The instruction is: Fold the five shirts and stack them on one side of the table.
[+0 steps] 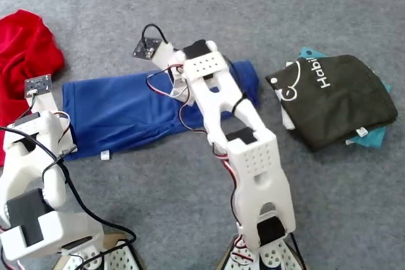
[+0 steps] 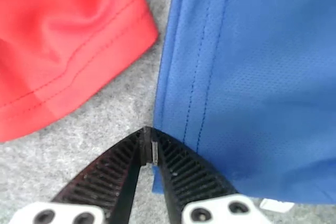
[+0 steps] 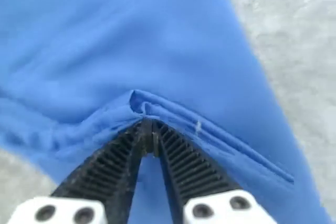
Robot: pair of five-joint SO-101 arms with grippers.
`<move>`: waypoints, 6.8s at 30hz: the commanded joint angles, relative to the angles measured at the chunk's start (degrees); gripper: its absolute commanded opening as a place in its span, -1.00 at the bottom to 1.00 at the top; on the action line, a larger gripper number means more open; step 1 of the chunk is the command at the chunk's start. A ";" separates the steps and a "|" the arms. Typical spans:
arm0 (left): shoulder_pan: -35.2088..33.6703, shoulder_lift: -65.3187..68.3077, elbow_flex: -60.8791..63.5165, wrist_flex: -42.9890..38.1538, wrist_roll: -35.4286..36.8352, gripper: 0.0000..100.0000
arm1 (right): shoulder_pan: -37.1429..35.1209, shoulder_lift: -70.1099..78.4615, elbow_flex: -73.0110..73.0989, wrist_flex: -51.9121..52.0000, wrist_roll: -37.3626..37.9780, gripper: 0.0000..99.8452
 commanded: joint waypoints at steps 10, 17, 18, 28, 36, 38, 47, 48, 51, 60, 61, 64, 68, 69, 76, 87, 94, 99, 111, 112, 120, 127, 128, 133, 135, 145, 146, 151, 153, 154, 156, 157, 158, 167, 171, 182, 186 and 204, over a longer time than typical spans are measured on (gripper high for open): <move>0.66 -2.20 0.22 -0.09 -0.62 -0.94 | 4.75 3.38 -28.26 20.13 -3.16 -0.97; 0.57 -2.20 0.22 -0.26 -0.53 -0.94 | 17.41 3.30 -45.76 26.02 -2.99 -0.96; 0.57 -2.20 0.22 -0.26 -0.53 -0.94 | 17.85 4.35 -45.85 24.62 -3.08 -0.96; 0.48 -2.20 0.22 -0.09 -0.44 -0.94 | 13.01 18.24 -46.02 18.37 -3.52 -0.96; 0.40 -2.20 -0.22 -0.35 1.14 -0.94 | 19.25 23.08 -52.44 15.82 -3.43 -0.97; -0.57 -2.20 -1.10 0.79 4.92 -0.94 | 19.78 22.29 -58.77 20.92 -3.43 -0.97; -1.19 -2.29 -22.29 23.38 7.03 -0.93 | 19.34 1.10 -58.33 28.22 -16.44 -0.97; -1.10 -2.29 -25.54 25.05 7.03 -0.93 | 19.34 -0.75 -57.36 28.22 -16.79 -0.97; -0.84 -1.67 -35.82 28.48 7.56 -0.93 | 20.66 -4.18 -55.87 28.22 -16.79 -0.97; 3.91 10.11 -42.24 26.46 12.57 -0.60 | 31.65 -5.49 -55.96 25.14 -16.35 -0.96; 4.09 12.57 -43.03 26.81 12.48 -0.60 | 33.14 -6.20 -57.01 26.73 -15.03 -0.96; 3.38 19.60 -46.29 27.43 11.78 -0.59 | 37.80 -7.25 -58.95 28.22 -10.73 -0.96; 2.95 27.78 -53.41 27.34 8.79 -0.59 | 40.26 -6.02 -59.03 27.60 -7.56 -0.96; 3.03 29.63 -55.69 27.34 8.53 -0.59 | 40.09 -5.41 -58.95 27.52 -7.03 -0.96; 3.12 40.79 -68.62 31.03 4.84 -0.59 | 34.73 -3.56 -59.47 27.78 -6.68 -0.96; 2.59 51.08 -74.51 34.64 0.18 -0.60 | 32.70 -3.56 -59.47 27.69 -6.77 -0.96; 3.03 51.87 -74.51 34.73 2.99 -0.85 | 32.97 -3.74 -59.47 27.78 -6.77 -0.97; 3.21 51.96 -74.51 34.73 3.43 -0.93 | 34.29 -3.82 -61.05 27.87 -6.77 -0.97; 8.31 48.62 -86.29 48.97 3.43 -0.94 | 44.22 -4.44 -65.71 27.78 -3.43 -0.96; 9.54 48.62 -88.92 51.34 3.25 -0.94 | 45.89 -4.62 -65.71 27.60 -2.37 -0.96; 26.15 46.51 -95.87 53.89 5.63 -0.94 | 57.76 -6.37 -65.71 25.41 -0.53 -0.97; 38.99 45.98 -102.46 53.71 13.54 -0.94 | 59.08 -6.20 -65.71 25.14 -0.26 -0.97; 40.48 45.98 -103.87 53.63 14.59 -0.94 | 59.08 -6.02 -65.71 24.62 -0.26 -0.97; 47.08 46.07 -106.68 48.97 18.20 -0.94 | 59.16 -6.02 -65.71 24.53 -0.26 -0.97; 49.01 46.07 -106.59 45.89 20.31 -0.94 | 59.16 -6.02 -65.71 24.53 -0.26 -0.97; 54.46 49.23 -107.03 31.65 28.22 -0.94 | 59.16 -6.02 -65.63 24.53 -0.26 -0.97; 54.90 50.20 -107.03 30.51 28.22 -0.94 | 59.16 -6.02 -65.63 24.53 -0.26 -0.97; 55.69 52.31 -107.12 25.76 30.95 -0.94 | 59.08 -6.02 -65.63 24.53 -0.26 -0.97; 55.69 52.75 -107.12 24.18 32.18 -0.94 | 58.90 -6.02 -65.63 24.53 -0.26 -0.97; 55.69 52.84 -107.12 23.47 32.53 -0.94 | 58.90 -6.02 -65.63 24.53 -0.26 -0.97; 55.69 52.92 -107.03 21.89 33.23 -0.94 | 58.81 -6.02 -65.63 24.53 -0.26 -0.97; 55.69 52.92 -106.95 21.27 33.67 -0.94 | 58.73 -6.02 -65.63 24.53 -0.26 -0.97; 55.69 52.92 -107.03 20.66 33.93 -0.94 | 58.73 -6.02 -65.63 24.53 -0.26 -0.97; 58.95 53.63 -106.42 15.47 34.02 -0.94 | 58.64 -5.93 -65.63 24.53 -0.53 -0.97; 59.91 57.85 -107.12 13.63 33.93 -0.94 | 57.67 -5.93 -65.63 24.70 -0.62 -0.97; 55.60 60.31 -107.12 13.89 42.73 -0.59 | 57.32 -5.85 -65.54 24.97 -0.26 -0.96; 52.97 60.75 -112.04 15.12 44.40 -0.57 | 55.82 -4.70 -65.54 25.23 -0.26 -0.96; 38.29 67.78 -122.59 37.01 36.92 -0.94 | 28.22 -31.52 -8.75 27.78 -2.29 -0.97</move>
